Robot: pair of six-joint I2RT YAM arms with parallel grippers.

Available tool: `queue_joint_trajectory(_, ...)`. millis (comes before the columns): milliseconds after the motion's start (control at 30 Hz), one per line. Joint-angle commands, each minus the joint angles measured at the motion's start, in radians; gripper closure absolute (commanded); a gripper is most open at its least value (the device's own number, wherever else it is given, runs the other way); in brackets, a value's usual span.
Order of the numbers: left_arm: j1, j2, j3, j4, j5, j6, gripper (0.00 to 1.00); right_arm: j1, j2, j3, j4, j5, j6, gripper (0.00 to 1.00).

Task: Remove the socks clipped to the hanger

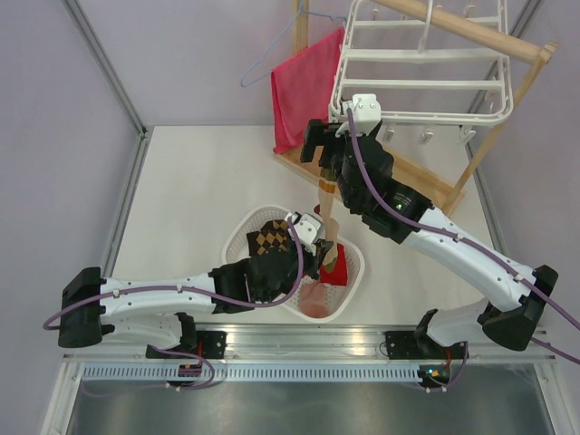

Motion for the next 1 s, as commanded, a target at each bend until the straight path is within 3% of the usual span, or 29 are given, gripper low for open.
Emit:
queue_joint_trajectory(0, -0.008, -0.018, 0.023, 0.007, -0.005, 0.03, 0.98, 0.004, -0.048, 0.03, 0.025, 0.032, -0.025, 0.07)
queue_joint_trajectory(633, -0.008, -0.05, 0.018, 0.0, 0.006, 0.03, 0.98, -0.002, 0.02, 0.059, 0.037, 0.168, -0.079, 0.05)
queue_joint_trajectory(967, -0.008, -0.071, 0.008, -0.008, 0.009, 0.035, 0.98, -0.038, 0.06, 0.015, 0.218, 0.199, -0.129, 0.07)
